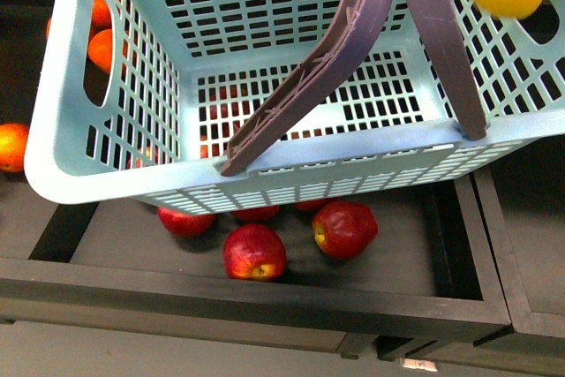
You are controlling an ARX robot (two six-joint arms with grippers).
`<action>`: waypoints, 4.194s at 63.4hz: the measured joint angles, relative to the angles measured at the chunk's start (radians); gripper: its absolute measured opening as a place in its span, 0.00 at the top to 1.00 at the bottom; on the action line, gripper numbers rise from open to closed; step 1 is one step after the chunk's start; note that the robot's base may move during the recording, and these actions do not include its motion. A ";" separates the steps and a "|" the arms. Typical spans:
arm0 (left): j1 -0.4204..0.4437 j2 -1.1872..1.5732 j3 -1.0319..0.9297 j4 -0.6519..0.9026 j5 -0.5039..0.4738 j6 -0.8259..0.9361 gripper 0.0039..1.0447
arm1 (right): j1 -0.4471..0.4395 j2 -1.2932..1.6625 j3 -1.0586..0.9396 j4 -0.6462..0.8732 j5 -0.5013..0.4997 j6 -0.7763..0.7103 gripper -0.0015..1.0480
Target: Pick mango and avocado into basket
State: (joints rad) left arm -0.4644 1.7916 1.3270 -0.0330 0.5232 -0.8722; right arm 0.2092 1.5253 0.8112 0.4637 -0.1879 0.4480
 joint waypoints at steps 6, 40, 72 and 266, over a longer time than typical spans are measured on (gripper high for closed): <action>0.000 0.000 0.000 0.000 -0.001 0.000 0.87 | -0.001 -0.001 0.005 -0.006 -0.003 0.016 0.07; 0.002 0.000 -0.006 -0.001 -0.006 0.010 0.87 | -0.108 -0.245 -0.219 0.241 0.282 -0.291 0.34; 0.002 0.000 -0.006 -0.001 -0.001 0.006 0.87 | -0.205 -0.511 -0.581 0.312 0.194 -0.441 0.98; -0.001 0.000 -0.006 -0.001 0.000 -0.004 0.87 | -0.209 -0.891 -0.793 0.164 0.189 -0.445 0.08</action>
State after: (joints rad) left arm -0.4652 1.7912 1.3205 -0.0341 0.5236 -0.8761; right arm 0.0006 0.6342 0.0177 0.6281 0.0013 0.0032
